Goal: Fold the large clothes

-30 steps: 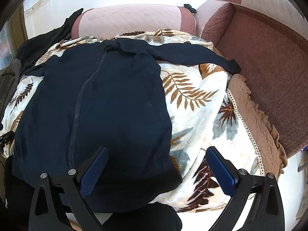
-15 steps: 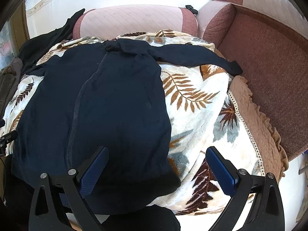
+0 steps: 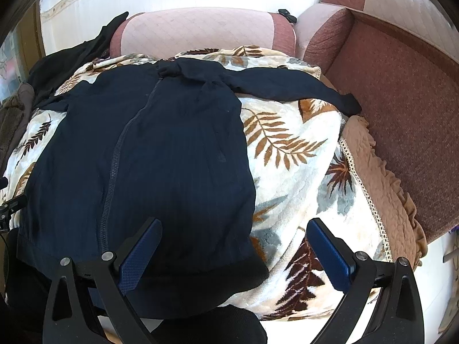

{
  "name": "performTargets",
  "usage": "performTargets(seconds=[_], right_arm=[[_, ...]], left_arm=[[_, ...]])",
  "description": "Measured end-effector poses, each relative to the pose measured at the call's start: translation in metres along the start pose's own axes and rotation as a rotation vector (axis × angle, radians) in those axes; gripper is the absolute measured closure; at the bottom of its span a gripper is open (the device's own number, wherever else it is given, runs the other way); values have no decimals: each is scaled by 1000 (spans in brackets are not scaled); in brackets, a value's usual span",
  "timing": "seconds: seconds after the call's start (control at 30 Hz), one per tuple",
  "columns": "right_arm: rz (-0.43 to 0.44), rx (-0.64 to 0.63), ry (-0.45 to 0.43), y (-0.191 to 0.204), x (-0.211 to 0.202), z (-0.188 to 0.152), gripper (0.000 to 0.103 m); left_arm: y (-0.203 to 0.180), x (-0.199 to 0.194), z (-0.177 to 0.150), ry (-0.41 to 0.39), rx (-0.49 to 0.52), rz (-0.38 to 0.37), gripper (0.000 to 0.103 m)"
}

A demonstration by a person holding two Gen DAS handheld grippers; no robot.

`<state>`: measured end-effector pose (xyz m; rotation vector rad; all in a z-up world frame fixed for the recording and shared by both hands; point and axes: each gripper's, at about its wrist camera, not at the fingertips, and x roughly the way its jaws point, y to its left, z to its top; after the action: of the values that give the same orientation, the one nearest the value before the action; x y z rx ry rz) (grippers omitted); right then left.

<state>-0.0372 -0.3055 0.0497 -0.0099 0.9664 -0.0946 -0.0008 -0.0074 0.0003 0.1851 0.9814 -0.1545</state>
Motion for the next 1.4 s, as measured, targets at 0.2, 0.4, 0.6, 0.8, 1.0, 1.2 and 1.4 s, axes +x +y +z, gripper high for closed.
performTargets(seconds=[0.2,0.4,0.6,0.8,1.0,1.2,1.4], right_arm=[[0,-13,5,4,4,2,2],[13,-1,16,0,9,2,2],[-7,70,105,-28,35,-8,2],[192,93,216,-30,61,-31,86],[255,172,76,-50,26,-26,91],[284,172,207,-58,51,-46,85],[211,403,-53,-159,23,27,46]], left_arm=[[4,4,0,11,-8,-1,0],[14,10,1,32,-35,-12,0],[54,29,-2,100,-112,51,0],[64,59,-27,241,-116,-22,64],[59,49,-24,216,-83,-12,87],[55,36,-19,236,-55,-51,87],[48,1,50,19,-25,-47,32]])
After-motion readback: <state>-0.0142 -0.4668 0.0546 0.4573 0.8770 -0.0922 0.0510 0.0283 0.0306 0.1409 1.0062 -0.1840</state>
